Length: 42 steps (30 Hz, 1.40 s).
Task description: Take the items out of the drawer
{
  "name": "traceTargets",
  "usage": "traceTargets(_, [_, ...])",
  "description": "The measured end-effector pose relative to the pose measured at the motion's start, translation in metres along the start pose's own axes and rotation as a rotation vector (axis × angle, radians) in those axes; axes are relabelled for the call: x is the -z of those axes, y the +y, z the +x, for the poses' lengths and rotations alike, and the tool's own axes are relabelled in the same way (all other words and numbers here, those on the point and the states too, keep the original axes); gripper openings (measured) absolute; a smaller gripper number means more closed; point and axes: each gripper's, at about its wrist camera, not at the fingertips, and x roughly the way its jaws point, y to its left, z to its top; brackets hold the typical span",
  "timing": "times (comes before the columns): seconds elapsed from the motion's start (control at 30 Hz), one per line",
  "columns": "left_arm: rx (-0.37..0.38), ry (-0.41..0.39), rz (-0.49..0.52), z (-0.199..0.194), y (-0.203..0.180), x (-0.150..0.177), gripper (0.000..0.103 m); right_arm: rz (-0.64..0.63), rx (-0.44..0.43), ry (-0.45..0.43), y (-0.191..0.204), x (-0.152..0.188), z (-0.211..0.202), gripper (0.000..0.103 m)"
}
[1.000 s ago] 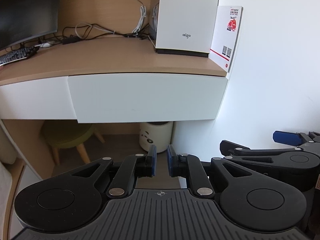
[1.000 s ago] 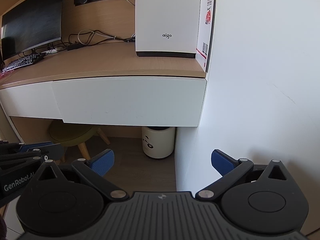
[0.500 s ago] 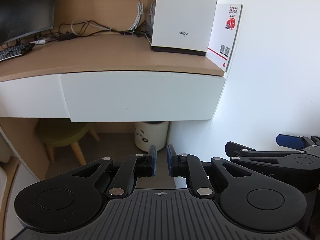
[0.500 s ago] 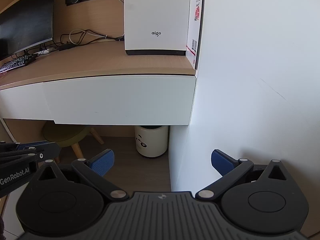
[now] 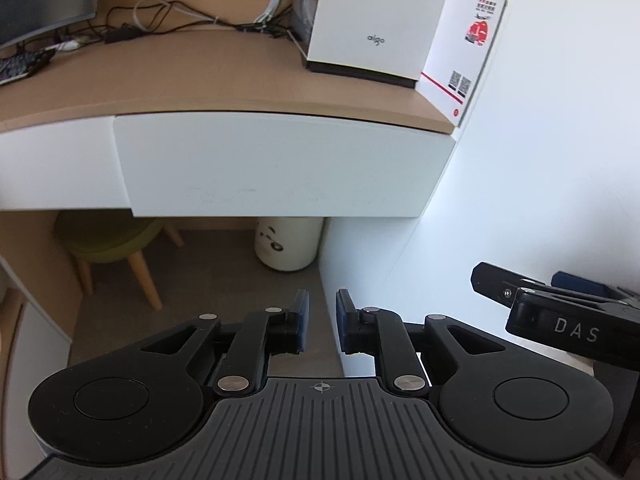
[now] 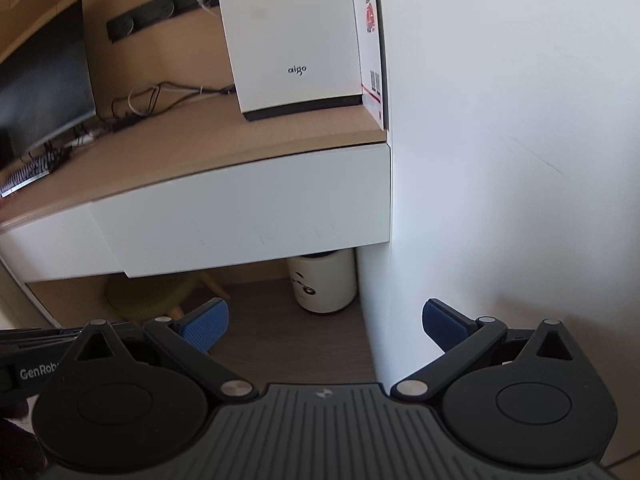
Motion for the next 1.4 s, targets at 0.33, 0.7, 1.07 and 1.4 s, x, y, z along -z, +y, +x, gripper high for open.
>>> traceTargets(0.33, [0.006,-0.013,0.083,-0.008,0.019,-0.014,0.016,0.010,0.008,0.027,0.012,-0.001,0.004,0.103])
traceTargets(0.7, [-0.044,-0.033,0.036,-0.002,0.074,-0.033,0.016,-0.046,0.006,-0.011,0.065,-0.033,0.014,0.103])
traceTargets(1.07, [-0.040,-0.081,-0.167,0.031,0.186,-0.095,0.016,-0.122,0.067,0.040,0.145,-0.070,0.053,0.103])
traceTargets(1.4, [-0.033,-0.106,-0.234,0.071,0.233,-0.144,0.016,-0.262,0.131,0.059,0.202,-0.080,0.055,0.103])
